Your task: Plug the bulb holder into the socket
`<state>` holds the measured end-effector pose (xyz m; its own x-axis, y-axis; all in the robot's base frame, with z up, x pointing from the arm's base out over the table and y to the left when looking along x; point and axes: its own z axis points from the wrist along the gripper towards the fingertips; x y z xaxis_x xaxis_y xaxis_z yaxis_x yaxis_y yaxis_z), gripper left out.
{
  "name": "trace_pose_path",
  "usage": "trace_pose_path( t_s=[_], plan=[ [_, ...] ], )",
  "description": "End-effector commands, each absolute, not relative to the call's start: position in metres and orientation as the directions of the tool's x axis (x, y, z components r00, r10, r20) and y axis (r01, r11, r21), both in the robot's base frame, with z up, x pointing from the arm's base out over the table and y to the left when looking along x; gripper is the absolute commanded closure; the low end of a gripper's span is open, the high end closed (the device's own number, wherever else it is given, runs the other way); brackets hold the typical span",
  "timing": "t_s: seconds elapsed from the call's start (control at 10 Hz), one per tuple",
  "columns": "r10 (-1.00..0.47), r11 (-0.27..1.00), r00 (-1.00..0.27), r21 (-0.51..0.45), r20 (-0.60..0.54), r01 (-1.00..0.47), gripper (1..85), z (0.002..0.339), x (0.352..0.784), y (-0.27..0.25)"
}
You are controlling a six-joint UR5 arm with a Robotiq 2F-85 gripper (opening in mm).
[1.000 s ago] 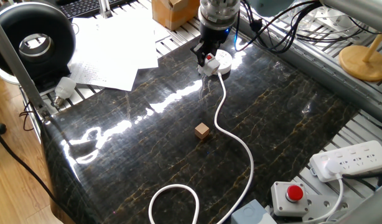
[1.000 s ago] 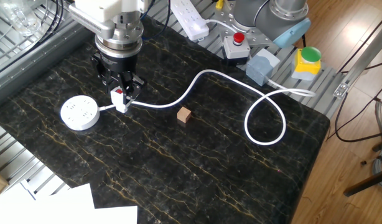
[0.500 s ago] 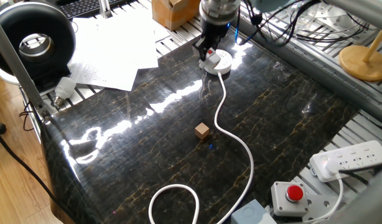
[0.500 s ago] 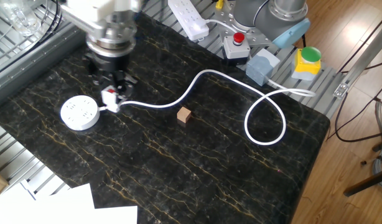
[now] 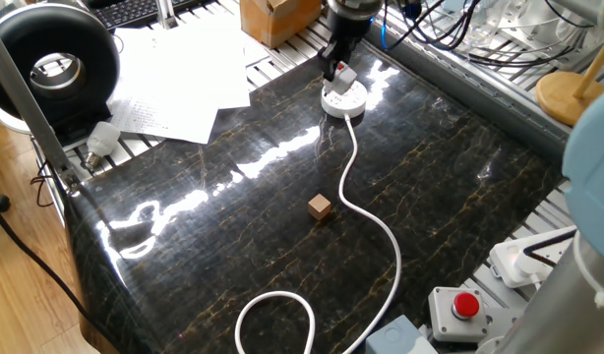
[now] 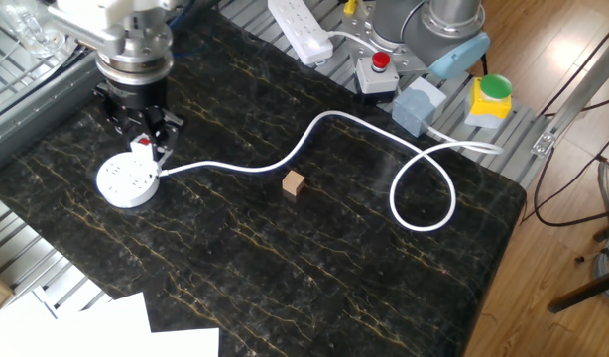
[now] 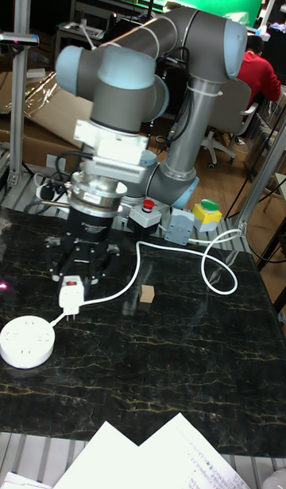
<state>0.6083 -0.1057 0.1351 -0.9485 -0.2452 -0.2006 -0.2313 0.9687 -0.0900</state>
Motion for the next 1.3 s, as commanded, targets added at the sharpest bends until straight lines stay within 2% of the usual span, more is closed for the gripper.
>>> trace_pose_path(
  t_s=[0.0,0.2,0.7,1.1,1.2],
  plan=[
    [-0.239,0.971,-0.954,-0.059,-0.179,-0.232,84.7,0.129,0.597,-0.111],
    [-0.226,0.974,-0.961,-0.057,-0.158,-0.220,84.7,0.132,0.586,-0.108],
    [-0.150,0.985,-0.974,-0.106,-0.171,-0.133,84.7,0.132,0.565,-0.057],
    [-0.291,0.956,-0.944,-0.076,-0.154,-0.282,84.7,0.131,0.561,-0.043],
    [-0.340,0.940,-0.930,-0.078,-0.139,-0.332,84.7,0.133,0.564,-0.058]
  ],
)
